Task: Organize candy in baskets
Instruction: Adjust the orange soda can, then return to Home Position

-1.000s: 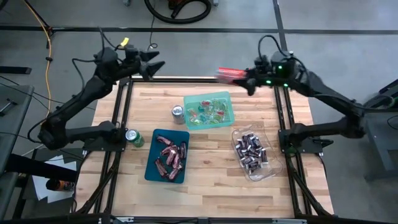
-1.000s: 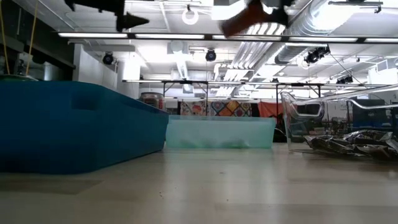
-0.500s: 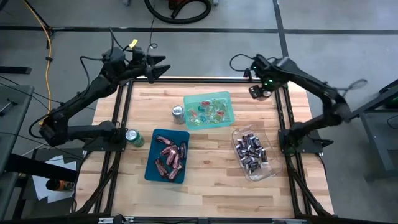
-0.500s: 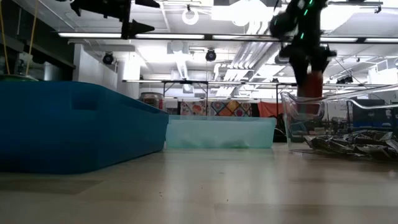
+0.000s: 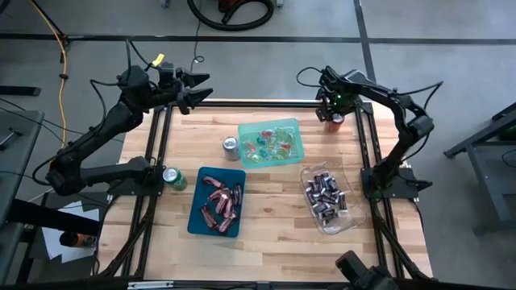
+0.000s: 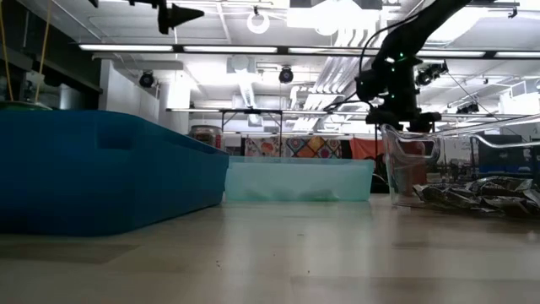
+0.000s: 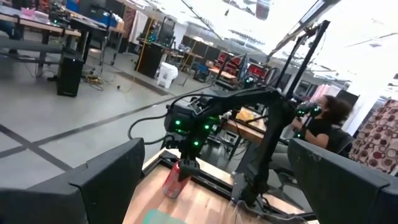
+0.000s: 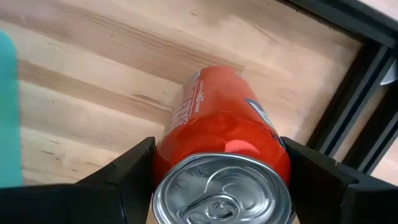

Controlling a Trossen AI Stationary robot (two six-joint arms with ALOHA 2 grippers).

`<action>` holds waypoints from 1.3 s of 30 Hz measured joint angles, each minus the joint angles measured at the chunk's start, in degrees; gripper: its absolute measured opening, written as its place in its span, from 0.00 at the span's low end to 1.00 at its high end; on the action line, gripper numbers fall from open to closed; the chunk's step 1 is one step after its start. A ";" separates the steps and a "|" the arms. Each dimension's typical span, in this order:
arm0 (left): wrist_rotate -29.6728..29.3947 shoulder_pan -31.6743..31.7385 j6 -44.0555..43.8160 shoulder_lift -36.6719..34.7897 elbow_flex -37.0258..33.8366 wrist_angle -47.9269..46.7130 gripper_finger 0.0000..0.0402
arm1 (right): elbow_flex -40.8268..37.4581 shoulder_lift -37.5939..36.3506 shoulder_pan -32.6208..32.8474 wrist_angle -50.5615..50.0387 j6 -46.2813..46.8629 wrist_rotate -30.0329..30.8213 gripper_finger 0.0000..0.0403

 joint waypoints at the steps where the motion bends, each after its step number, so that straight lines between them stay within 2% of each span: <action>1: 0.02 0.00 -0.02 -0.10 0.00 -0.14 0.95 | 0.14 0.36 -0.35 0.10 -0.02 -0.69 0.68; 4: -0.02 0.00 -0.06 -0.17 0.00 -0.18 0.95 | 0.19 0.65 -0.83 0.43 -0.22 -2.10 0.68; 13: -0.44 0.07 -0.01 -0.17 0.00 -0.16 0.95 | 0.12 -1.01 -0.71 -0.13 -3.26 -3.28 0.82; 21: -0.52 0.07 -0.01 -0.17 0.00 -0.03 0.95 | 3.08 -3.22 -0.73 -0.65 -4.52 -3.12 0.83; 29: -0.52 0.07 0.00 -0.19 0.00 -0.11 0.95 | 8.04 -6.72 -1.10 -5.42 -8.11 -3.38 0.83; 35: 0.15 -0.17 -0.04 -1.68 0.00 -4.59 0.95 | 10.60 -12.76 -0.46 -4.14 -8.77 -11.79 0.84; 39: 2.49 -3.19 -0.18 -3.18 -0.86 -6.99 0.93 | 9.64 -16.90 2.31 0.33 -6.58 -16.81 0.83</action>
